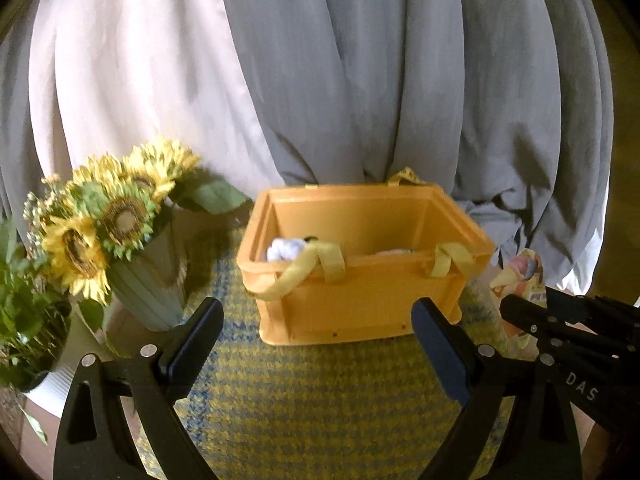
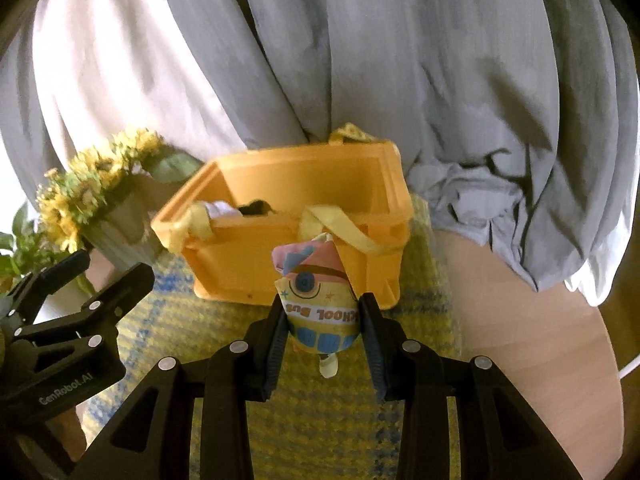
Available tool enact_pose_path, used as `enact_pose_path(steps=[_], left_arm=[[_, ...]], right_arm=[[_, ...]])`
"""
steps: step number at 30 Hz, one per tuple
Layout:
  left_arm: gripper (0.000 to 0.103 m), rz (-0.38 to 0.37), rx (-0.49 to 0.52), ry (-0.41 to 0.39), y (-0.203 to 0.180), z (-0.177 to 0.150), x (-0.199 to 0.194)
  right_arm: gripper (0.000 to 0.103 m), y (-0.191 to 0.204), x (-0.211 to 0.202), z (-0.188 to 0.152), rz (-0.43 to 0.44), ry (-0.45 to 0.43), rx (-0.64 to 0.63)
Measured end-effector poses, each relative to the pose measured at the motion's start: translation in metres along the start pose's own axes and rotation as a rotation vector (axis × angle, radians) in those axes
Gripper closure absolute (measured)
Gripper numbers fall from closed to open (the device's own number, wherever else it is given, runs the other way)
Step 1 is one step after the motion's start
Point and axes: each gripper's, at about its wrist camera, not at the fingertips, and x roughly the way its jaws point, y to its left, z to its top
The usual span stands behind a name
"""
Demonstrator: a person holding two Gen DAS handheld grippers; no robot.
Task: Organize soft objects
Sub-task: 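Carry the School Bus toy with right gripper over the crate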
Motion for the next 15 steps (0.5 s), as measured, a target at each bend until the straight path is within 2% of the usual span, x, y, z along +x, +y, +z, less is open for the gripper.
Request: enact_pose_path(steps=[15], left_arm=[[0.005,0.021,-0.010,-0.102,0.016,0.029,-0.025]], right_arm=[[0.066,0.019,-0.028,0.037,0.031,-0.149,-0.010]])
